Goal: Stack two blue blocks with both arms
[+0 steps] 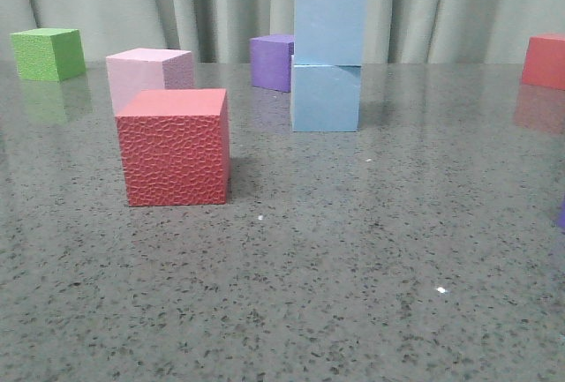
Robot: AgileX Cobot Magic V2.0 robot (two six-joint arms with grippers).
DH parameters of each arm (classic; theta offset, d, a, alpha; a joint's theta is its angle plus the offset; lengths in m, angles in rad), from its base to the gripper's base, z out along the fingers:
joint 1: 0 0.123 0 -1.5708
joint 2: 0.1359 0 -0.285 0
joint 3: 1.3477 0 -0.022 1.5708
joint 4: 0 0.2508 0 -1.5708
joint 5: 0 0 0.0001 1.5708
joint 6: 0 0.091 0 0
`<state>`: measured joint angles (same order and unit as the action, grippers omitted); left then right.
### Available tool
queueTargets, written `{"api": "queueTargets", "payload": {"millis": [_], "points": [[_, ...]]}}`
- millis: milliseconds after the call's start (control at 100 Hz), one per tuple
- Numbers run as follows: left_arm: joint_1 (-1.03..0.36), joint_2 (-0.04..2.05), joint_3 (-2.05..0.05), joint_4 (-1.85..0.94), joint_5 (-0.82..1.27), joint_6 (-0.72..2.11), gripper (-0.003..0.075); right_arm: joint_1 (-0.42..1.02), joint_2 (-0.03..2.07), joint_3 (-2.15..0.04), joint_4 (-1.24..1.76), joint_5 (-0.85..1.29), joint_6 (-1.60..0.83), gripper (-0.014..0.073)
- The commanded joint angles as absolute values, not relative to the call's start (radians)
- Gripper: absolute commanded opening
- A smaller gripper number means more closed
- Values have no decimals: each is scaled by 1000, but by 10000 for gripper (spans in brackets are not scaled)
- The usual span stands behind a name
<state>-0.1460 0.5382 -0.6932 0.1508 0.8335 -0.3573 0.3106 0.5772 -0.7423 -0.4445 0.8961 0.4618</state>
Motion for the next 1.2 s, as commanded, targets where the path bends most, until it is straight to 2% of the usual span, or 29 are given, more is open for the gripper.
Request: {"api": "queueTargets", "payload": {"millis": [0,250,480,730,1190], "points": [[-143,542,-718,156,753,-366,-19,306,578,-768,-474,832,463,-69],[-143,542,-718,165,742,-366,-19,306,578,-768,-474,832,463,-69],[-143,507,-628,174,528,-346,-19,306,578,-768,-474,832,463,-69],[-143,337,-435,174,366,-301,-19,306,578,-768,-474,832,463,-69],[-143,5,-144,171,282,-273,-19,306,578,-768,-474,832,463,-69]]}}
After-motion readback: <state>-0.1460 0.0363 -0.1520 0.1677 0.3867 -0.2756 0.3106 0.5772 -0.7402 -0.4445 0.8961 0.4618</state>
